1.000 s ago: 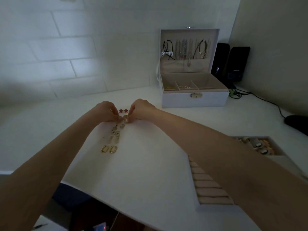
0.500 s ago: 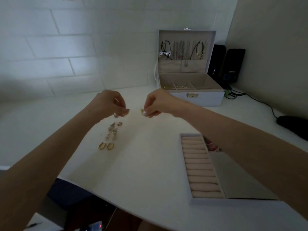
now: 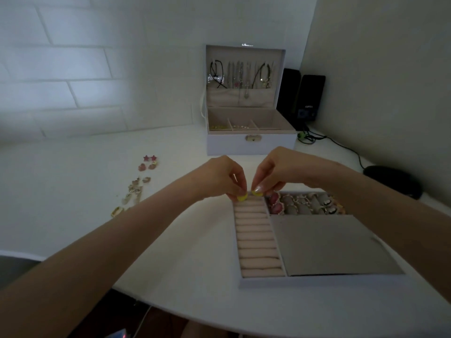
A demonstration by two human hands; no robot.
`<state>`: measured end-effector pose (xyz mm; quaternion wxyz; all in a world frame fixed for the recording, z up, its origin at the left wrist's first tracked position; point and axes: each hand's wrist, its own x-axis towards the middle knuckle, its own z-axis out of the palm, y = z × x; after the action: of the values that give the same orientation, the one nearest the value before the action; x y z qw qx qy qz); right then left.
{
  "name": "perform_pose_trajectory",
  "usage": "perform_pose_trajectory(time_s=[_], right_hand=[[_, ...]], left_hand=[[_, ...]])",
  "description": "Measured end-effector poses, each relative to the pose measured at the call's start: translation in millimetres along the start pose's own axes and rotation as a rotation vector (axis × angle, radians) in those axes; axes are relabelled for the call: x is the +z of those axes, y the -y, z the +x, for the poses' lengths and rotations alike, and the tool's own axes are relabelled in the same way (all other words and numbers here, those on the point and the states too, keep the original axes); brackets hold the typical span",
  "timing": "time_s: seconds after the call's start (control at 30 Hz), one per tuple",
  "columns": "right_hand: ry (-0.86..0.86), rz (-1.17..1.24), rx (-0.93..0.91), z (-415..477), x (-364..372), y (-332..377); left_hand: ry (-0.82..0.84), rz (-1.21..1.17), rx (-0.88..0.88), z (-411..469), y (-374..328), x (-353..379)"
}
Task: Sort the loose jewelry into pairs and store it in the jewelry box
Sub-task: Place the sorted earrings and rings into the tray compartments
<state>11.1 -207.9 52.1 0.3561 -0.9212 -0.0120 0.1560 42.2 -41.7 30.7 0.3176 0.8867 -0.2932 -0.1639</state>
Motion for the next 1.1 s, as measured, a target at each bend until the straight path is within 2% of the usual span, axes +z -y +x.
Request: perform_pose_trajectory(time_s=[0.17,0.43,0.67,0.87,1.1], right_hand=[[-0.040,-0.099,0.016,1,9,0],[-0.097,-0.192,0.025,4,14,6],[-0.105,-0.336,-0.005,11,18,9],[-0.162,-0.402,-0.042,13,22,4],[-0.116,-0.400,-0.015,17,19,2]], left_hand=[[-0.055,0.268,-0.004,10,-9,5],[-0.059,0.533,-0.014,23,-13,7],[0.031,0.630,-0.017,32,-18,4],[-0.035,0.693,-0.038,36,-14,9],[-0.008,0.606,-0.071,36,-6,6]])
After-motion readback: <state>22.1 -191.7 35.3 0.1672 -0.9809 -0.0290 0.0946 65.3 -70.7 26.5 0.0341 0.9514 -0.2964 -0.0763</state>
